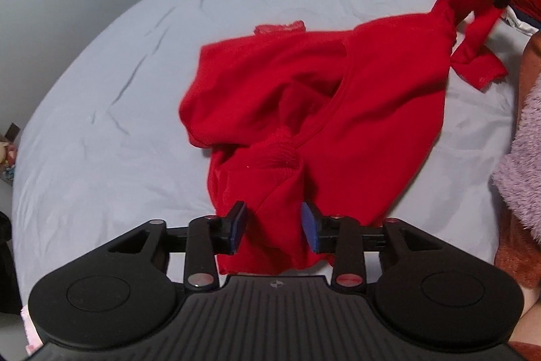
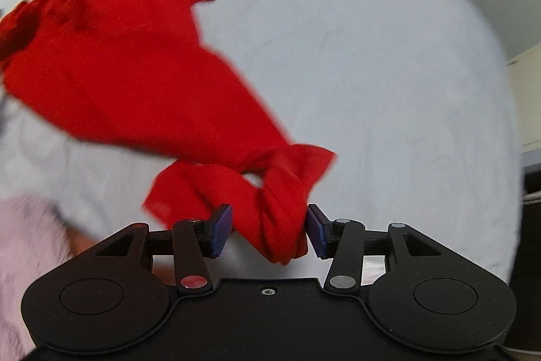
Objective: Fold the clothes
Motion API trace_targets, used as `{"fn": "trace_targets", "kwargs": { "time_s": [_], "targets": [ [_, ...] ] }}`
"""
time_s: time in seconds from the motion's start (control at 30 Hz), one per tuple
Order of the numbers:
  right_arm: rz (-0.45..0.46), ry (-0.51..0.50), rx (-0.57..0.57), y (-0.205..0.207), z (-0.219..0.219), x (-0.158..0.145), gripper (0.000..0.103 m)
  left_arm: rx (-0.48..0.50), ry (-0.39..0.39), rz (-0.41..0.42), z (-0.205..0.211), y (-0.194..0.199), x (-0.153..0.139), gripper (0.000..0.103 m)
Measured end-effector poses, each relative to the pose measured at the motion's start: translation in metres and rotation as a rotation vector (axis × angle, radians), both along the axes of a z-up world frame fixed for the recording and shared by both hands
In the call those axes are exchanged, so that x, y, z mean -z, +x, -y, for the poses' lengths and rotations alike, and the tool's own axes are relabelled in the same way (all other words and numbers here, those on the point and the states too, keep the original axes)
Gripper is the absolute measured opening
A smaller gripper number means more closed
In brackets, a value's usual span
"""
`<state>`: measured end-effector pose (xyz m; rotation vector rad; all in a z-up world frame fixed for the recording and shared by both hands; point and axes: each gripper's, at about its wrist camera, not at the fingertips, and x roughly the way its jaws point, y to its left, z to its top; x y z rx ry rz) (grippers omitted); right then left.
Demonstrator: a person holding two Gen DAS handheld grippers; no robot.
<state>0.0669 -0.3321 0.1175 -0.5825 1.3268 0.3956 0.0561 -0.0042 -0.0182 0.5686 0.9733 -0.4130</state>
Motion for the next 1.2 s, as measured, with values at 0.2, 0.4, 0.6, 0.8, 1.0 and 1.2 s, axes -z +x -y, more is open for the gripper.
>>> {"fn": "trace_targets", "kwargs": {
  "time_s": [0.2,0.4,0.6,0.8,1.0,1.2],
  "targets": [
    [-0.007,0.223,0.028,0.015,-0.007,-0.001,0.047,-0.038,-0.072,-0.052,-0.01,0.014,0.008,0.023],
    [0.007,0.285,0.028,0.052,-0.035,0.033,0.048,-0.057,-0.155,-0.079,-0.022,0.015,-0.002,0.006],
    [-0.1,0.434,-0.007,0.046,-0.076,0.046,0.048,0.052,-0.203,-0.145,-0.013,-0.004,-0.015,0.005],
    [-0.26,0.607,0.109,0.027,-0.098,0.045,0.048,0.121,-0.223,-0.175,0.008,-0.026,-0.019,0.004],
    [-0.388,0.786,0.39,0.01,-0.093,0.058,0.048,0.153,-0.22,-0.172,0.03,-0.042,-0.019,0.004],
    [-0.434,0.914,0.595,-0.02,-0.083,0.064,0.048,0.176,-0.225,-0.162,0.048,-0.053,-0.018,0.004]
  ]
}}
